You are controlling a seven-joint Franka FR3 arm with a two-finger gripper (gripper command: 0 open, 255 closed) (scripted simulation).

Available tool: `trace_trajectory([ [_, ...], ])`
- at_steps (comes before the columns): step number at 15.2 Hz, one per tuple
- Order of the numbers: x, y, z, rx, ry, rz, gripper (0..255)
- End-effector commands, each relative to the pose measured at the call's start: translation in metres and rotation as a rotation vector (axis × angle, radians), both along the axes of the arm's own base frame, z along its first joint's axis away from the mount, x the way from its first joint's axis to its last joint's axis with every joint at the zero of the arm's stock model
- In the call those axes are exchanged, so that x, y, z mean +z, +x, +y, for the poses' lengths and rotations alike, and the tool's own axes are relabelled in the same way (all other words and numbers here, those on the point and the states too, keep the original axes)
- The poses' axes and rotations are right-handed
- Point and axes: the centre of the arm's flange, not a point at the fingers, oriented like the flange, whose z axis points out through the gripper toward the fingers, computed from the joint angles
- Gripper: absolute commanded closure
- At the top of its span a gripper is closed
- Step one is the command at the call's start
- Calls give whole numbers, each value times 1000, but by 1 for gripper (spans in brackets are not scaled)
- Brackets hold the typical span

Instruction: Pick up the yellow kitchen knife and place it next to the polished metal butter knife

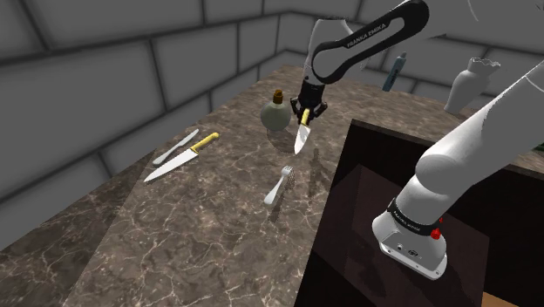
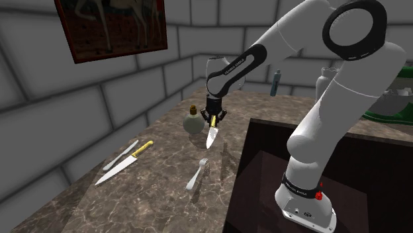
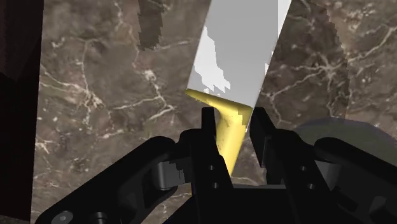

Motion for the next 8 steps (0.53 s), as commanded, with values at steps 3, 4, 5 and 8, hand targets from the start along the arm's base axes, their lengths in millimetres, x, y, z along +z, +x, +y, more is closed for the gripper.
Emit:
trace_trajectory([
  [3,1,30,44,-2,1,0,255],
  [4,1,37,55,-2,1,0,255],
  [5,1,44,66,-2,1,0,255],
  [8,1,67,98,-2,1,0,255],
])
